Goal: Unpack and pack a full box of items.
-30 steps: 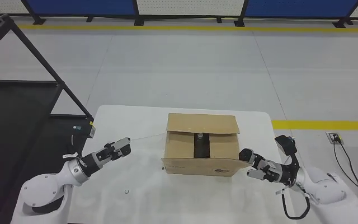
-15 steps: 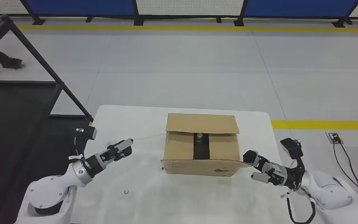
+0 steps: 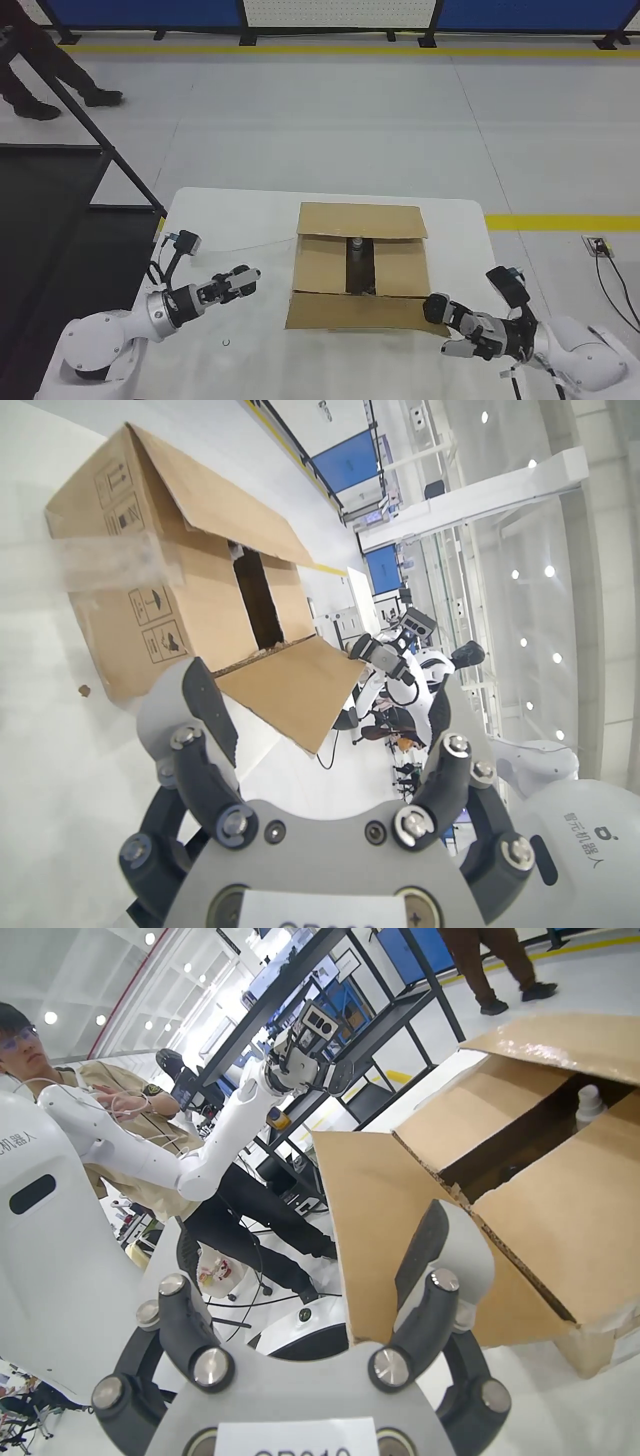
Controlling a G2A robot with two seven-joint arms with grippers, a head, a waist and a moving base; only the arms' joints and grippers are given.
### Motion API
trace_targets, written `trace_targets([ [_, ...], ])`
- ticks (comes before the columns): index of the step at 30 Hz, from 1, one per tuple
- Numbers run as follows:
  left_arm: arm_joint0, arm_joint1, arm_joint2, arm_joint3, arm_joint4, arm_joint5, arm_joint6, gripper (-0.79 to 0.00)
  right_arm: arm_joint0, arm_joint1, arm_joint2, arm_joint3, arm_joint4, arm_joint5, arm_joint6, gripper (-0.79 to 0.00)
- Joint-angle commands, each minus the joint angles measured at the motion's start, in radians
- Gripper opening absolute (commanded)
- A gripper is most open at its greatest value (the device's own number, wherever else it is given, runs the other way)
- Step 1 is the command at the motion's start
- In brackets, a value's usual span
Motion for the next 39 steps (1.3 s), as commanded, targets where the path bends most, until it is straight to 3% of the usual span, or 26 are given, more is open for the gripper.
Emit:
trace_targets([
  [1,-0.003,0.001,0.025,0.006,0.007,0.004,-0.005,0.000,0.008,0.010,-0.033,0.004,-0.006,0.000,0.000,0.000],
  [6,-0.014,0.002,0.077,0.026,-0.001,0.032,-0.021,0.000,0.050,0.035,-0.121,0.030,-0.003,0.000,0.000,0.000],
  [18,-0.002,0.005,0.093,0.018,-0.017,0.033,-0.035,0.000,0.157,0.068,-0.256,0.090,0.060,0.000,0.000,0.000],
  [27,-0.022,0.000,0.211,0.068,-0.005,0.011,-0.020,0.000,0.232,0.073,-0.371,0.129,0.077,0.000,0.000,0.000],
  [33,-0.064,-0.006,0.286,0.141,0.013,0.002,-0.009,0.000,0.255,0.083,-0.397,0.121,0.119,0.000,0.000,0.000],
  [39,-0.071,-0.006,0.301,0.154,0.015,-0.002,-0.001,0.000,0.253,0.089,-0.366,0.133,0.227,0.000,0.000,0.000],
])
